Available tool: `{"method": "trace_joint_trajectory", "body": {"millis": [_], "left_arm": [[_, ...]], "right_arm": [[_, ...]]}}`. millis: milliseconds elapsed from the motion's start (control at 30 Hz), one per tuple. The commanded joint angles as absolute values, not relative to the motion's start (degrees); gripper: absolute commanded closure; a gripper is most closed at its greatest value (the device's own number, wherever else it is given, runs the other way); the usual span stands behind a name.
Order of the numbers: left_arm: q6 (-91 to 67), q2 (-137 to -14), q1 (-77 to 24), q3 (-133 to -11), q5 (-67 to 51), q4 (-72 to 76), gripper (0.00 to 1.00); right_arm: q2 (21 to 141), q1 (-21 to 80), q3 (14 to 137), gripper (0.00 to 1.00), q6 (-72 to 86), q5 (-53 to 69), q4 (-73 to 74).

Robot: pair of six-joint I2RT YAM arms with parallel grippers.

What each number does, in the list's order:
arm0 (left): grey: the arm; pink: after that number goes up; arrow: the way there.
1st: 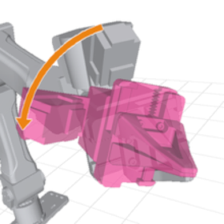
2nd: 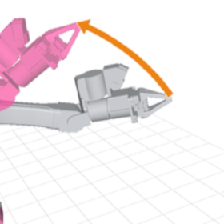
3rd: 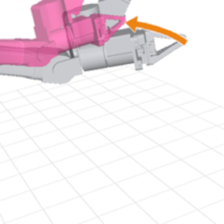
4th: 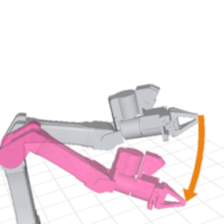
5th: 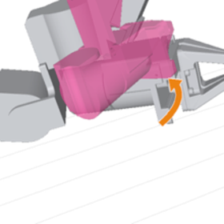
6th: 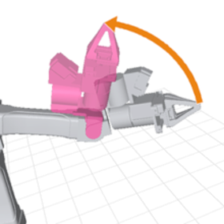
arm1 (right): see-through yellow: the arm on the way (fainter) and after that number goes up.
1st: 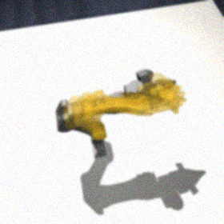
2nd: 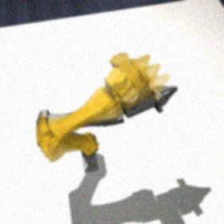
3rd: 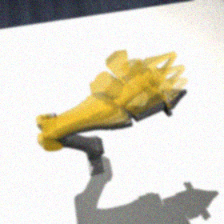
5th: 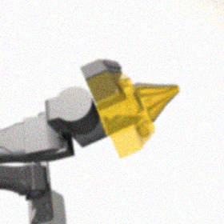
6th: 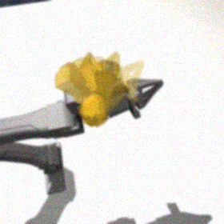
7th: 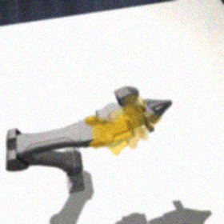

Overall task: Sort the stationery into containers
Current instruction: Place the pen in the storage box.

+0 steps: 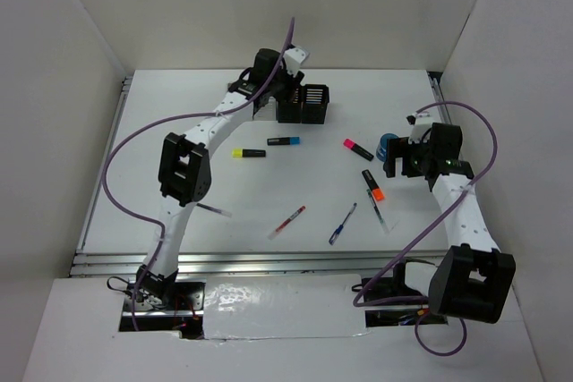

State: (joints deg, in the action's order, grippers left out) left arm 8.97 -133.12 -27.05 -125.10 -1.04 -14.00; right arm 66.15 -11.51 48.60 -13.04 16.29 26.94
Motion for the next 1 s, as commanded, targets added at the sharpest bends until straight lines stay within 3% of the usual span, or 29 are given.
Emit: {"method": "trace_joint_trajectory", "body": {"millis": [0, 200, 533, 733, 767, 967], "left_arm": [[10.8, -134.6, -27.6, -129.0, -0.3, -8.4, 0.38], [10.5, -135.0, -27.6, -129.4, 1.2, -8.0, 0.27], [5.9, -126.9, -27.9, -123.6, -2.1, -1.8, 0.23], [4.8, -121.6, -28.7, -124.5, -5.3, -6.2, 0.10], [4.7, -120.6, -28.7, -122.9, -5.4, -6.8, 0.04], [3.6, -113.5, -28.5, -115.2, -6.9, -10.1, 0.01]], "right_arm": [[66.7, -11.7, 51.7, 0.01, -12.0, 16.3, 24.3], [66.9, -11.7, 52.4, 0.01, -11.7, 16.0, 24.5], [67.8, -11.7, 51.9, 0.00, -11.1, 14.4, 21.0], [75.0, -10.8, 54.8, 0.00, -11.0, 10.1, 18.8], [77.1, -10.6, 55.5, 0.00, -11.1, 9.4, 18.6], [85.5, -8.6, 60.7, 0.00, -10.8, 5.8, 16.9]]}}
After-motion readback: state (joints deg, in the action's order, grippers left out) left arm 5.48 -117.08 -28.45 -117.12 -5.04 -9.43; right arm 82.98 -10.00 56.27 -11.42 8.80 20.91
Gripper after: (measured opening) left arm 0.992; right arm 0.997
